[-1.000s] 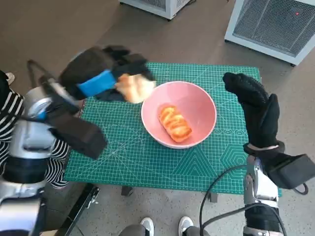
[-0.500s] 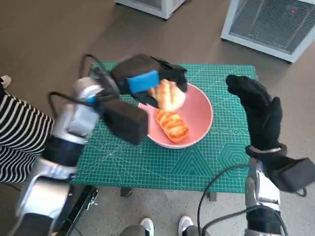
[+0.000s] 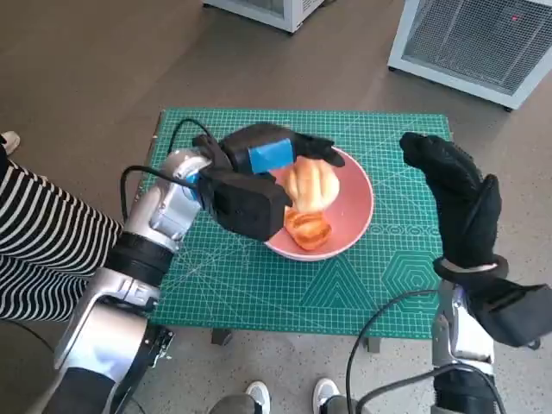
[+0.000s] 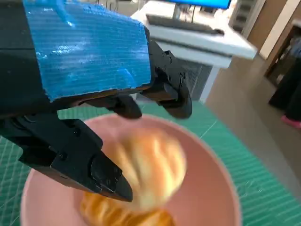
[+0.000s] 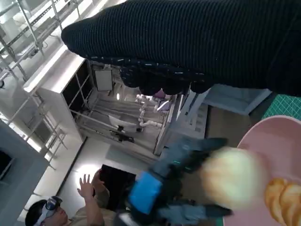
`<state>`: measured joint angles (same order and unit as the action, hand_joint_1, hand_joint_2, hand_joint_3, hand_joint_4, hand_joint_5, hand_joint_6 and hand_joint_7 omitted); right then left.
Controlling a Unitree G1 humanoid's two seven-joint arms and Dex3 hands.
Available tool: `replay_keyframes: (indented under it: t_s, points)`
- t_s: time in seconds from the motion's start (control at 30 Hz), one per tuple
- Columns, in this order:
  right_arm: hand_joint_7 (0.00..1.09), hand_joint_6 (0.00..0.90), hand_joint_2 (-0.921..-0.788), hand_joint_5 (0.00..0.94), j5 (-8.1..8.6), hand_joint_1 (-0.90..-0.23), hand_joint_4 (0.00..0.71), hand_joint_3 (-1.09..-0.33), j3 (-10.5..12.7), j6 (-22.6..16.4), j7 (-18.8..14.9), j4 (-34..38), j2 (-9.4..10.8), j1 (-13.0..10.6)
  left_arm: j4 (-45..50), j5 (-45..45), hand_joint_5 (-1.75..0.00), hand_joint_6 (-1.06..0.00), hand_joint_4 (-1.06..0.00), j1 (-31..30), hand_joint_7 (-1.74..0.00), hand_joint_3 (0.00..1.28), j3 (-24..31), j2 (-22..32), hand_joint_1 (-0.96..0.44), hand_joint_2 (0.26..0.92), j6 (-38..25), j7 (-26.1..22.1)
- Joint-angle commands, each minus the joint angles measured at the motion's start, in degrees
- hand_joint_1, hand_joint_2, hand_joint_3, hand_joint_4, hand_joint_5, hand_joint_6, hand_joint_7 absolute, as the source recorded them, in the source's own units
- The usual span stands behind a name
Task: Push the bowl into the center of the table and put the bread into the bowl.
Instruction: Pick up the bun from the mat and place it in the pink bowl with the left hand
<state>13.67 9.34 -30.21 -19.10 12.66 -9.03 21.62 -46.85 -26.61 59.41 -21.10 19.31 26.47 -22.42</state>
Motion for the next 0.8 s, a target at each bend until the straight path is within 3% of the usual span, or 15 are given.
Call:
replay_keyframes:
  t_s: [0.03,0.2,0.47,0.63,0.8]
  points:
    - [0.57,0.030,-0.921,0.005,-0.36,-0.767,0.223,-0.764,0.56,1.32,0.85,-0.58,-0.86,-1.16,1.84,0.34,0.00,-0.36,-0.26,-0.63,-0.09,0.00,0.31,0.77,-0.22,0.776,1.54,0.27]
    - [0.57,0.030,-0.921,0.006,-0.48,-0.770,0.225,-0.762,0.75,1.63,1.26,-1.03,-1.00,-0.83,3.87,3.25,0.00,-0.35,-0.21,-1.96,-0.06,0.00,2.03,1.18,-0.25,0.770,1.51,-1.54]
    - [0.56,0.030,-0.921,0.004,-0.68,-0.774,0.224,-0.760,0.86,1.93,1.88,-2.08,-1.19,-0.17,13.12,17.01,0.00,-0.32,-0.17,-9.00,-0.04,0.00,10.67,2.55,-0.26,0.763,1.05,-6.74]
    - [0.55,0.029,-0.921,0.004,-0.63,-0.775,0.225,-0.758,0.85,2.14,2.10,-2.85,-1.59,0.26,15.62,27.08,0.00,-0.31,-0.17,-13.70,-0.03,0.00,16.61,0.41,-0.30,0.757,5.32,-6.91]
    - [0.55,0.029,-0.921,0.005,-0.47,-0.772,0.227,-0.756,0.88,2.86,2.27,-3.49,-2.02,1.29,19.80,37.37,0.00,-0.31,-0.17,-17.71,-0.02,0.02,21.43,-3.61,-0.37,0.792,5.43,-6.98]
